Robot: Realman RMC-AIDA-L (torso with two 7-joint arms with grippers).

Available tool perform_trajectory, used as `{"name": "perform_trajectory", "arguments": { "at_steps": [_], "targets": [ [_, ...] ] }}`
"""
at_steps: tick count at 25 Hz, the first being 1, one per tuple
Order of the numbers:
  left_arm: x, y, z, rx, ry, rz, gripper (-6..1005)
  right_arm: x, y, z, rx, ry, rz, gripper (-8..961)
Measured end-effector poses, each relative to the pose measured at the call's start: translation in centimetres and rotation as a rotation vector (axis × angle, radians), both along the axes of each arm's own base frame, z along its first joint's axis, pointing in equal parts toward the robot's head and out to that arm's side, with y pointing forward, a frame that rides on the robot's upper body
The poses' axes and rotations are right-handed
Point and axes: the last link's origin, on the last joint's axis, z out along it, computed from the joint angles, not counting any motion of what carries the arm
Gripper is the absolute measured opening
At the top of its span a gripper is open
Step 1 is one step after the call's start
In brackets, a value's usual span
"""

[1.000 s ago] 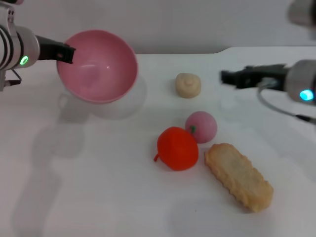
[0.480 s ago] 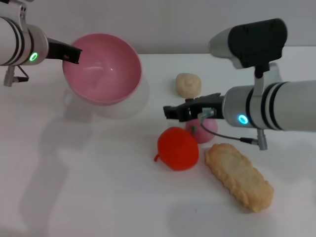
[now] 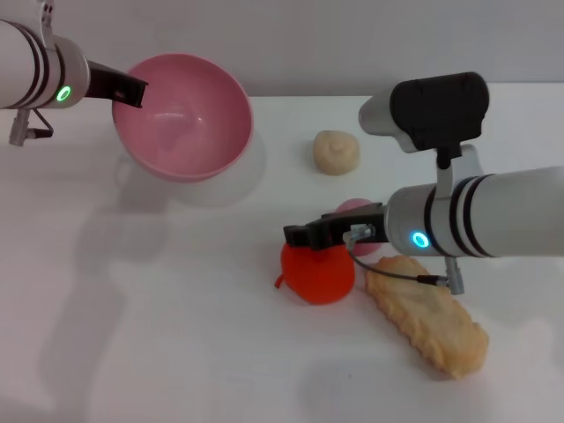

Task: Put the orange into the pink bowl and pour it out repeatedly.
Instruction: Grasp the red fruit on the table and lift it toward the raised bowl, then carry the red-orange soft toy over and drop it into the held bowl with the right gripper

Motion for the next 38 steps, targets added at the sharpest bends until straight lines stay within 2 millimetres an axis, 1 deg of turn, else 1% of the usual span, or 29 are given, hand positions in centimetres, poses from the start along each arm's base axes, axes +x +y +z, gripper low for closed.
{"name": "perform_trajectory", "arguments": {
  "at_steps": [8, 15, 19, 24, 29, 32, 33, 34, 38],
  "targets": [
    [0.3, 0.1, 0.0, 0.001, 0.002, -0.006, 46, 0.2, 0.0, -1.6, -0.05, -0.011, -0.011, 557],
    [0.2, -0.1, 0.0, -0.002, 0.005, -0.007, 45, 0.8, -0.2, -2.2, -0.082, -0.058, 0.027, 524],
    [0.2, -0.1, 0.0, -0.004, 0.007, -0.007, 45, 1.0, -0.1, -2.1, -0.081, -0.062, 0.024, 432],
    [0.2, -0.2, 0.0, -0.006, 0.009, -0.009, 46, 0.2, -0.2, -1.9, -0.08, -0.052, 0.049, 318],
    [0.2, -0.2, 0.0, -0.006, 0.009, -0.011, 45, -1.5, -0.2, -1.0, -0.066, -0.031, 0.101, 218],
    [0.2, -0.2, 0.0, -0.007, 0.011, -0.009, 45, -2.8, -0.3, 0.0, -0.054, -0.01, 0.139, 170],
    [0.1, -0.2, 0.0, -0.008, 0.011, -0.007, 45, -3.8, -0.5, 1.1, -0.037, 0.006, 0.172, 160],
    [0.0, -0.3, 0.0, -0.008, 0.011, -0.005, 46, -3.8, -0.5, 1.1, -0.037, 0.006, 0.172, 150],
    [-0.3, -0.4, 0.0, -0.01, 0.013, 0.003, 46, -5.7, -0.7, 4.1, 0.033, 0.041, 0.235, 105]
  ]
}}
